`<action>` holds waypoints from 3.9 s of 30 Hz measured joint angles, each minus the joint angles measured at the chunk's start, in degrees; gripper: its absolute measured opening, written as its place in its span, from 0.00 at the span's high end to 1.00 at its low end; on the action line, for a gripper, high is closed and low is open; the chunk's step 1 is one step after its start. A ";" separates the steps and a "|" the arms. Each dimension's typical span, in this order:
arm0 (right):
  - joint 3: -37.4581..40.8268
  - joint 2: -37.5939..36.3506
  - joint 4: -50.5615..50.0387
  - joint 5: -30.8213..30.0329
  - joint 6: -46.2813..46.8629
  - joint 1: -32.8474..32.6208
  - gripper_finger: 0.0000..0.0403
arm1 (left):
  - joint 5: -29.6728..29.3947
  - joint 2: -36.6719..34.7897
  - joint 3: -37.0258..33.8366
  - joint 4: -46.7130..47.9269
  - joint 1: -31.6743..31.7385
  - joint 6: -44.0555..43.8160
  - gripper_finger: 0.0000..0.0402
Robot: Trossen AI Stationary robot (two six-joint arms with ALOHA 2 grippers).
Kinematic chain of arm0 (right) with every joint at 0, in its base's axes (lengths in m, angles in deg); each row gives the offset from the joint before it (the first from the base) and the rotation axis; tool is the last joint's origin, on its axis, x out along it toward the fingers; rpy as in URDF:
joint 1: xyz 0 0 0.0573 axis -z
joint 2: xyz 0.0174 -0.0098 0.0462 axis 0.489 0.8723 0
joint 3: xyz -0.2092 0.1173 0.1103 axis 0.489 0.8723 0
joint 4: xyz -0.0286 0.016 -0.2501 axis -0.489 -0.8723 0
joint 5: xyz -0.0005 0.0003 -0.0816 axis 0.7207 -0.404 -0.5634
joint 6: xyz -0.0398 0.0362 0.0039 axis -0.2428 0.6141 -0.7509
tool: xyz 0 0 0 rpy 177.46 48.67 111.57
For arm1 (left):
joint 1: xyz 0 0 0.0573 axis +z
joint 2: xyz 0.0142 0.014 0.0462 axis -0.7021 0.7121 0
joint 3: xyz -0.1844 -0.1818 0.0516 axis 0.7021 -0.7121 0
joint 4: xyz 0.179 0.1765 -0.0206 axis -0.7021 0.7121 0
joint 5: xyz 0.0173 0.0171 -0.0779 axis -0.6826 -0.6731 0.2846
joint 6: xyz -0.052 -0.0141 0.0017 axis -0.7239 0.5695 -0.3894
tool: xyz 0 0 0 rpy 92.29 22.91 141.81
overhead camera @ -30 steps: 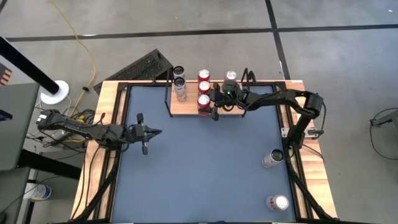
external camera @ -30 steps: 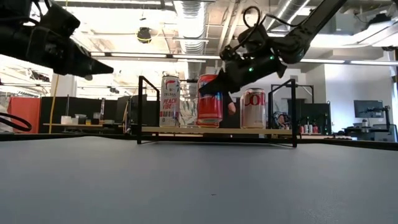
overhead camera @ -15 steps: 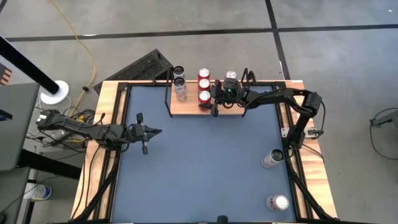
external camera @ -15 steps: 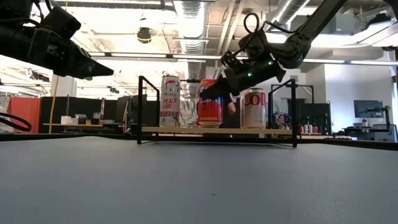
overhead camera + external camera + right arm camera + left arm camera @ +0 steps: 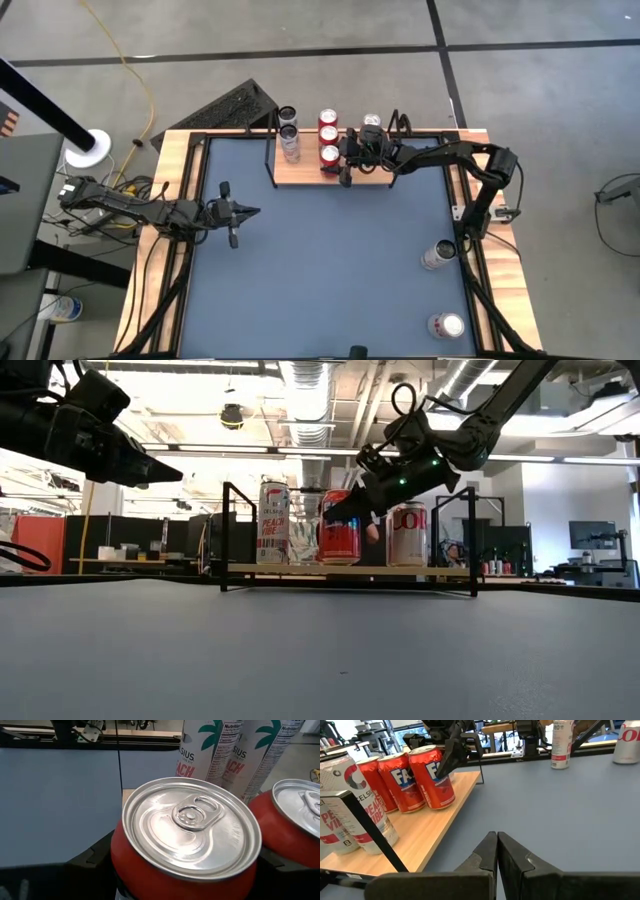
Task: Place canned beverage on shelf
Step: Put the red soda can on the shelf aligned with the other red soda cans, then put the white-pink soda can on the shelf aligned with the other white-pink soda cans
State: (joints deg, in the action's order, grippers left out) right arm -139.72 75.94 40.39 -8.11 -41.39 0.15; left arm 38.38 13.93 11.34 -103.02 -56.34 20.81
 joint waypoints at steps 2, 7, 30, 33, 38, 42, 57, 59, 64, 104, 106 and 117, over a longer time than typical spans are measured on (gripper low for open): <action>0.00 0.00 -0.05 0.00 0.10 0.00 0.29 | 0.00 0.00 0.00 -0.01 0.00 0.00 1.00; 0.00 0.00 -0.37 0.81 0.42 -0.11 0.28 | 0.00 0.00 0.00 -0.01 0.00 0.00 1.00; -0.02 -0.25 -0.47 1.12 -0.92 -0.13 0.18 | 0.02 0.00 0.00 -0.01 0.00 0.00 1.00; -0.02 -0.31 0.87 1.10 -0.96 -0.13 0.18 | 0.02 0.00 0.00 -0.01 0.01 0.00 1.00; -0.17 -0.31 1.85 1.08 -1.02 -0.13 0.18 | 0.02 0.00 0.00 -0.01 0.00 0.02 1.00; -1.06 -0.31 1.69 1.05 -1.05 -0.13 0.18 | 0.02 0.02 0.00 -0.01 0.00 0.00 1.00; -8.15 -1.61 -7.36 1.21 -1.59 -0.17 0.18 | 0.02 0.01 0.00 0.01 0.00 0.00 1.00; -9.11 -3.19 -9.69 1.23 -1.57 -0.40 0.18 | 0.02 0.02 0.00 0.03 0.00 0.00 1.00; -10.34 -10.12 -16.82 1.30 -2.86 -1.55 0.18 | -0.08 0.02 0.00 0.03 0.02 0.02 1.00; -15.47 -38.03 -116.87 -25.37 57.11 -40.91 0.18 | 4.80 -1.07 0.00 -4.95 1.75 -14.88 1.00; -13.65 -38.12 -117.02 -24.55 58.52 -41.89 0.18 | 11.64 -2.62 0.00 -9.03 2.78 -12.48 1.00; -11.43 -37.59 -115.54 -19.36 59.62 -49.78 0.18 | 14.12 -13.60 0.02 -0.43 5.95 -12.97 1.00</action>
State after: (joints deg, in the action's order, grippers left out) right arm -151.16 38.35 -75.15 -27.47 18.23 -49.63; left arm 52.50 0.33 11.36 -103.46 -50.40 7.84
